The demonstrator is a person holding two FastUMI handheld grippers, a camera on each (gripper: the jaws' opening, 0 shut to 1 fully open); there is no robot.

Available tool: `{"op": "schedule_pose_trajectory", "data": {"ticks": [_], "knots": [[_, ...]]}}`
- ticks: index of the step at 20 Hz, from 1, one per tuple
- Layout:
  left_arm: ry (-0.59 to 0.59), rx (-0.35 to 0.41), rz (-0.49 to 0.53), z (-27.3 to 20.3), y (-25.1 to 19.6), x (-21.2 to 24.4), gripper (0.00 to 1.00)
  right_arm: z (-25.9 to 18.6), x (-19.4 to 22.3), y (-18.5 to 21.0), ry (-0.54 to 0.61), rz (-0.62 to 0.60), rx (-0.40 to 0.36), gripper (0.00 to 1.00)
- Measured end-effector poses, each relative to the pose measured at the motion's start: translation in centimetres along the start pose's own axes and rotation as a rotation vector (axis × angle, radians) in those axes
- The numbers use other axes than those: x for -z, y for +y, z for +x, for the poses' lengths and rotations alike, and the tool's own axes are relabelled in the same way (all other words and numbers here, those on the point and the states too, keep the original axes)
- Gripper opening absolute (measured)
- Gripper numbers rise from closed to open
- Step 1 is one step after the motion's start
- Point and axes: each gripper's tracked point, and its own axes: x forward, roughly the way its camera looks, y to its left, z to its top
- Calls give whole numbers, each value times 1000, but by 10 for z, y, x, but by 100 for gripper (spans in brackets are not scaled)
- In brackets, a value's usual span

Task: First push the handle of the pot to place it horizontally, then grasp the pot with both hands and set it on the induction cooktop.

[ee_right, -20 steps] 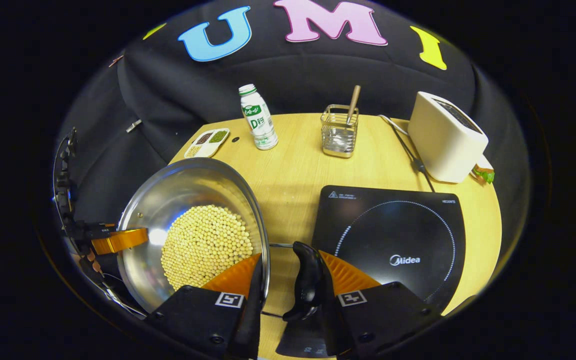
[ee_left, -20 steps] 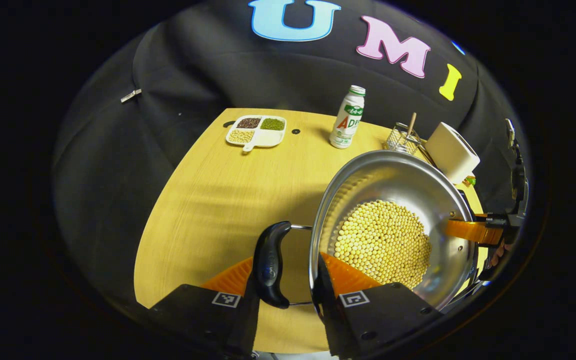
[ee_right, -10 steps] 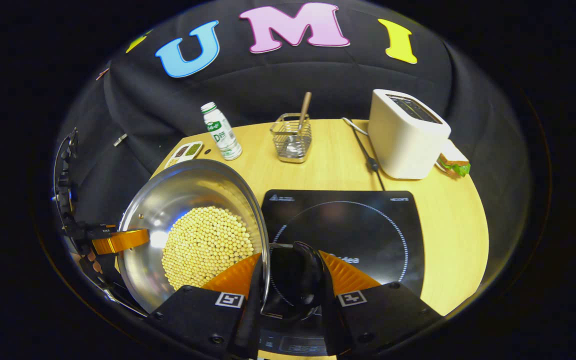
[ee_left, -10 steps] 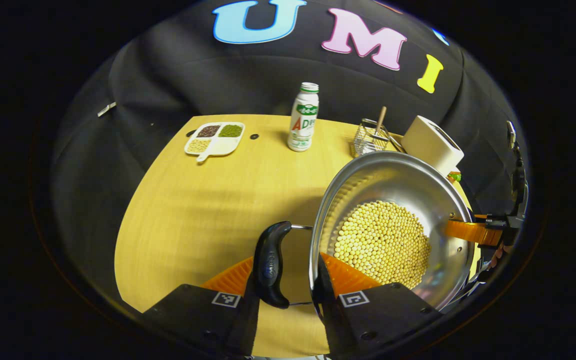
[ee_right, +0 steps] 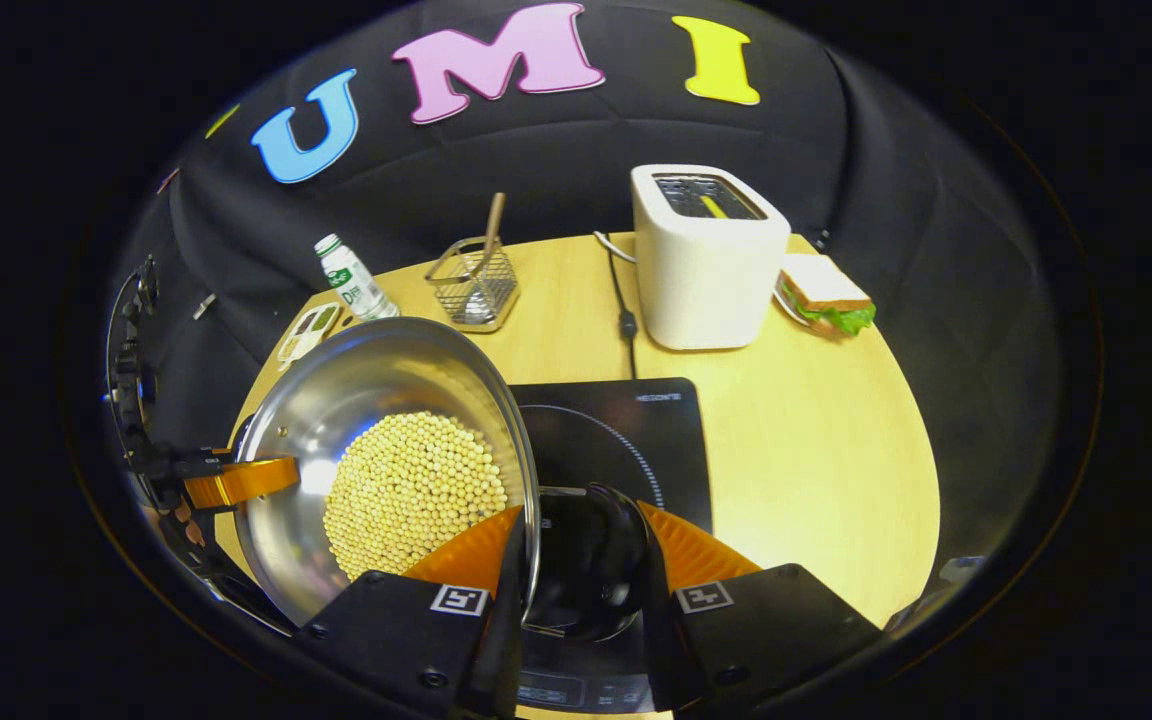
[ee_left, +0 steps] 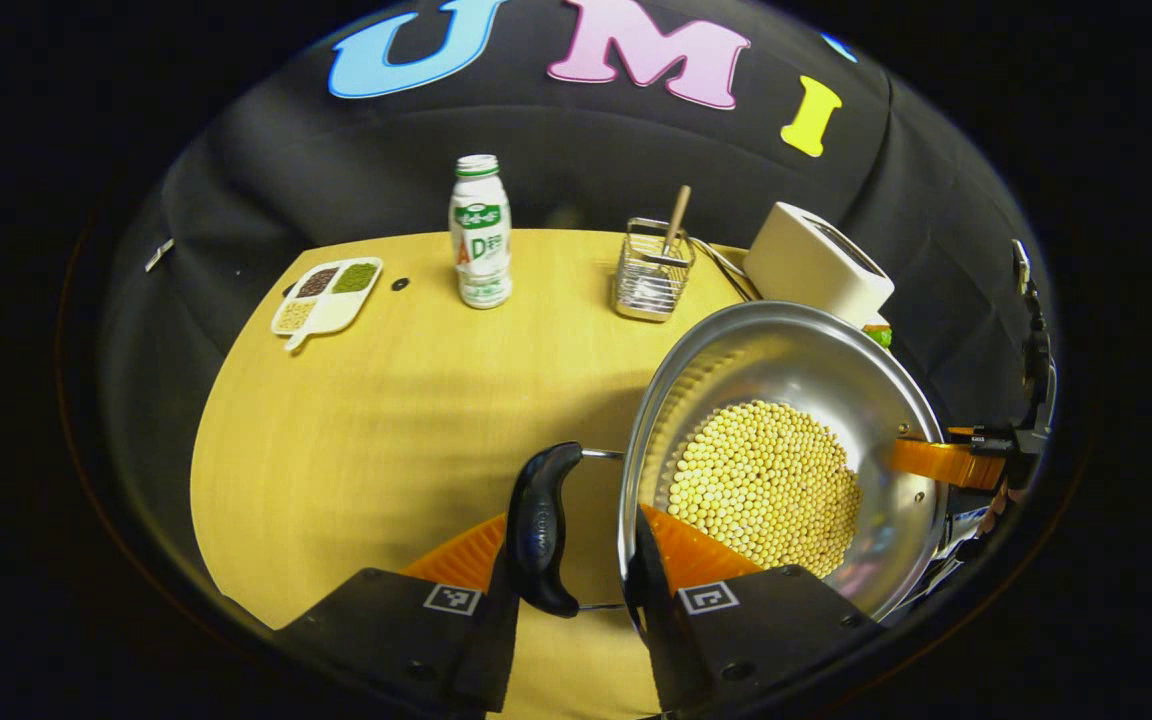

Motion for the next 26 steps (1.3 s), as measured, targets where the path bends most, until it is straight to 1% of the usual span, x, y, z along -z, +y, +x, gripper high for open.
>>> {"op": "schedule_pose_trajectory", "data": {"ticks": [4,5,6,10,15,16,17,19,20,21,24,25,26], "knots": [[12,17,17,17,-34,-6,57,1,-3,-35,9,21,18,53],[13,19,24,20,-41,-8,55,1,-4,-43,10,27,21,53],[14,20,30,22,-47,-10,57,2,-4,-49,11,33,23,53],[22,18,42,33,-62,-13,57,7,-2,-66,25,57,24,53],[26,10,32,38,-66,-11,57,14,1,-70,33,60,20,53],[29,9,29,39,-65,-11,55,15,2,-70,34,61,20,53],[29,9,25,40,-65,-10,57,15,2,-70,35,61,21,53],[29,12,20,42,-64,-8,57,15,2,-69,33,64,20,53],[26,14,13,44,-65,-9,55,16,2,-70,31,62,20,53],[20,16,8,43,-64,-8,57,13,2,-70,29,61,20,53],[26,21,9,44,-65,-6,58,16,3,-70,37,69,24,54],[39,17,28,44,-65,-4,61,15,3,-70,36,70,27,58],[47,-11,54,43,-61,-1,66,15,1,-70,30,73,30,59]]}}
